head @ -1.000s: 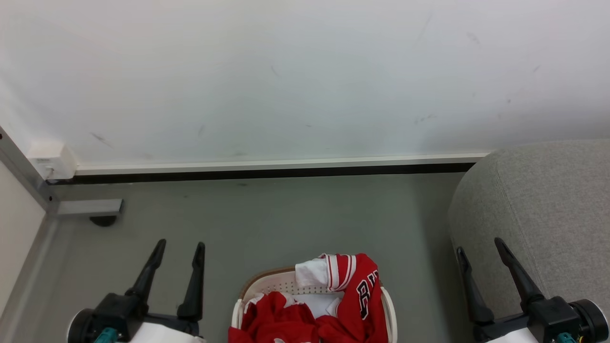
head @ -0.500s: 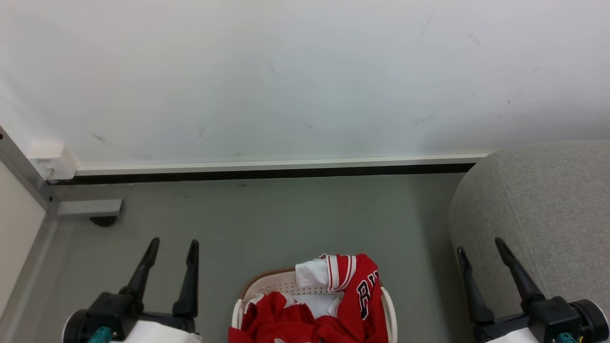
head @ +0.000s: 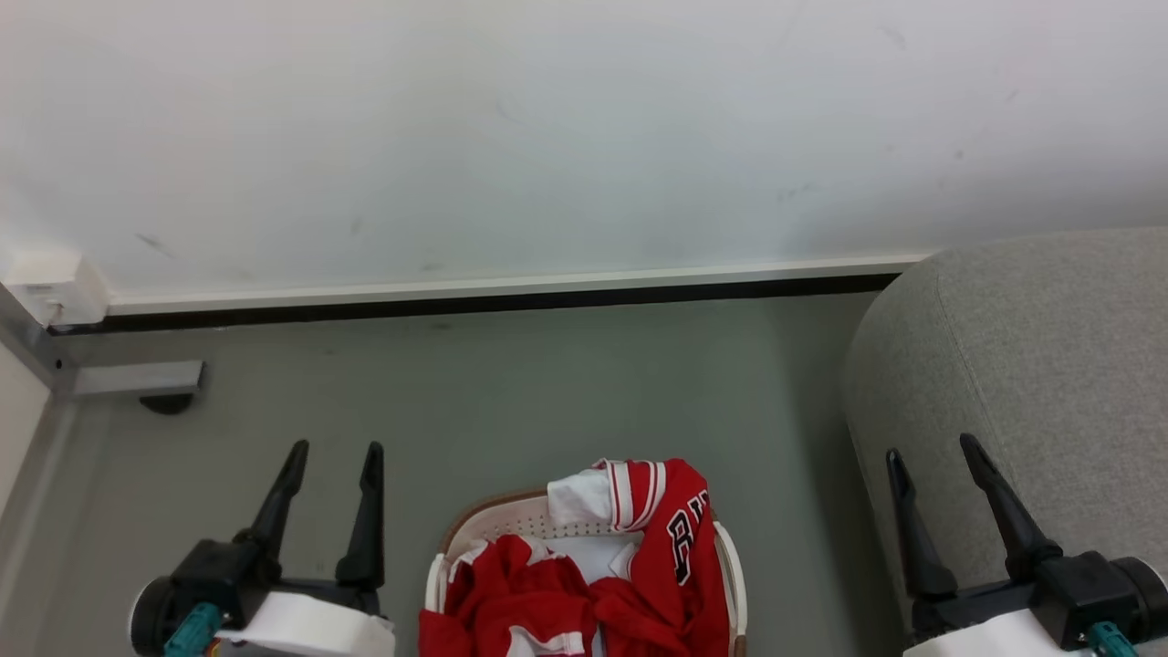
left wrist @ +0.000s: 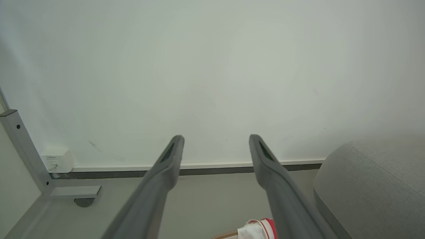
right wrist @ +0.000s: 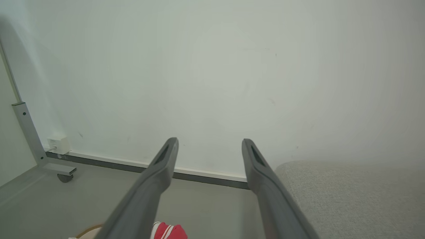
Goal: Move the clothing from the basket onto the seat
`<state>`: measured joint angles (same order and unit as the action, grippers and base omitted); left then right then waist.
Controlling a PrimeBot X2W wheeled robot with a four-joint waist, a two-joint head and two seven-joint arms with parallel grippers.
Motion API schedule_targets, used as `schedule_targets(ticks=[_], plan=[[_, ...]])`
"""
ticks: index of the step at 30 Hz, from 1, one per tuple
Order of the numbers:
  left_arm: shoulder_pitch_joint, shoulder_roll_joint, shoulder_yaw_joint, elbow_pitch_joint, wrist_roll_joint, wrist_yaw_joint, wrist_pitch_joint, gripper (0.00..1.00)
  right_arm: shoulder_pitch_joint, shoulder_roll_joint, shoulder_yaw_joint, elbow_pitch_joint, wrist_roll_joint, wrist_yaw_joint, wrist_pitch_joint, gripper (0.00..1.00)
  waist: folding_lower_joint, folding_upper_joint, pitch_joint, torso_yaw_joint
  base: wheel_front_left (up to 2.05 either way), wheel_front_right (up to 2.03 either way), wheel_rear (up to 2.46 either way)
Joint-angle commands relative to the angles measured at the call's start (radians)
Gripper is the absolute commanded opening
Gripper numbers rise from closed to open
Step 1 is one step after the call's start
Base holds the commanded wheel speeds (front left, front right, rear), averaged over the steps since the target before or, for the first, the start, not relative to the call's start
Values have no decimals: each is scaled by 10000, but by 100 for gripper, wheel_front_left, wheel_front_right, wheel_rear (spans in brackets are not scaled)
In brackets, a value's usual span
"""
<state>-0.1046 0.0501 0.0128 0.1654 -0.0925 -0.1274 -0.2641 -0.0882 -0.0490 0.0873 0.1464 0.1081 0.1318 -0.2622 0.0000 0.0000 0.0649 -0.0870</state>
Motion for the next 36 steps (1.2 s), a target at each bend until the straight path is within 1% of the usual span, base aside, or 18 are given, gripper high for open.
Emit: schedule_targets(ticks=[1,7,13,22,29,36], plan=[[-161,68,-1,42,-114,-31,-7,100,-160,-5,-42,-69,110,-21,-20,100,0,0,263,-137,0,0,0],[-796,309,-290,262,-200,-40,-5,100,-573,-6,-123,-402,310,-21,-20,100,0,0,1300,-477,0,0,0],[-1538,843,-1068,867,-368,-24,-5,100,-976,-5,-229,-731,351,-21,-20,100,0,0,2284,-788,0,0,0],[-2849,1687,-2398,2733,-875,-26,4,100,-1415,-1,-365,-1052,550,-21,-20,100,0,0,3495,-1347,0,0,0],[-3960,2218,-3574,4269,-927,-27,557,100,-1664,-1,-546,-1328,684,-21,-20,100,0,0,4352,-1685,0,0,0],[-4941,2672,-4947,5628,-1067,-27,1036,100,-1872,-1,-626,-1510,837,-21,-20,100,0,0,5085,-2031,0,0,0]])
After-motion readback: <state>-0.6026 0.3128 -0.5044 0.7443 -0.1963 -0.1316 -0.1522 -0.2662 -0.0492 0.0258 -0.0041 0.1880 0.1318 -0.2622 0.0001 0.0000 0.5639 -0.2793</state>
